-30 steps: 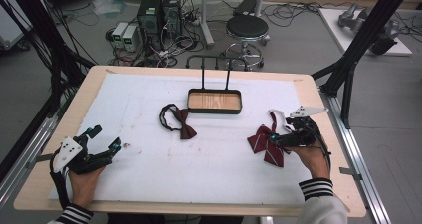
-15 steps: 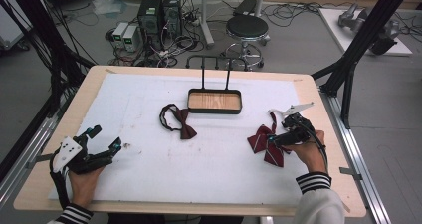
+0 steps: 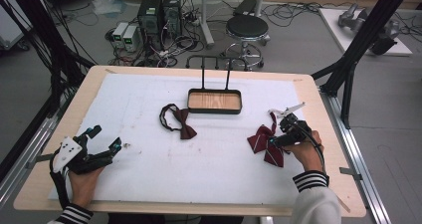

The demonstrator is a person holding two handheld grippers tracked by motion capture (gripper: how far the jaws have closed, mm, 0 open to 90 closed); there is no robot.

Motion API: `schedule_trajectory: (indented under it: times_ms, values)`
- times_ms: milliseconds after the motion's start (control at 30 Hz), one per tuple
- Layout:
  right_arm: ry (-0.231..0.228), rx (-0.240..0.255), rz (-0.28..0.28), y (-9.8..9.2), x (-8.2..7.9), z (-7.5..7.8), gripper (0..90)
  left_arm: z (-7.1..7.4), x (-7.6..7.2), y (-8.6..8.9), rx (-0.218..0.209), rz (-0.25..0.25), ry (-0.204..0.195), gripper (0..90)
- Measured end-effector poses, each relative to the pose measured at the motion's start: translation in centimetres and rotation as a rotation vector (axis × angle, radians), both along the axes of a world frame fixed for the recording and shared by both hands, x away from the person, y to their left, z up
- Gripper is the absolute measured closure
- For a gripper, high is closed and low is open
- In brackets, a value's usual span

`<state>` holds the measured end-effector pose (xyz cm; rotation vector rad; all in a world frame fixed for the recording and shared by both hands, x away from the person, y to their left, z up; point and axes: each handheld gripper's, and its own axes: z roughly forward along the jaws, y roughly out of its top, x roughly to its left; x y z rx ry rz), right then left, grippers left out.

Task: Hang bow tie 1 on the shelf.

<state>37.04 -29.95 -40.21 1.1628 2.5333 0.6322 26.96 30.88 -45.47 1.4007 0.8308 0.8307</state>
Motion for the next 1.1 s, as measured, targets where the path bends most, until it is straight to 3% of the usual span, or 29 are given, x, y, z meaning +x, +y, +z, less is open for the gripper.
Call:
schedule_trajectory:
  times_ms: [267, 500, 767, 867, 1100]
  values:
    - [0.018, -0.021, 0.011, -0.1, 0.4, -0.3, 41.5, 0.0, 0.0, 0.0, 0.000, 0.000, 0.000, 14.8]
    - [0.095, -0.063, 0.027, 0.0, 0.9, -1.3, 48.6, 0.0, 0.0, 0.0, -0.005, 0.001, 0.000, 14.9]
    - [0.137, -0.017, 0.059, -0.1, 1.0, -1.4, 71.3, 0.0, 0.0, 0.0, -0.005, 0.001, 0.000, 14.9]
    - [0.144, -0.005, 0.053, -0.2, 1.0, -1.4, 73.4, 0.0, 0.0, 0.0, -0.001, 0.000, 0.001, 14.9]
    - [0.138, -0.030, 0.068, 0.0, 0.9, -1.3, 75.1, 0.0, 0.0, 0.0, -0.005, 0.000, 0.001, 14.9]
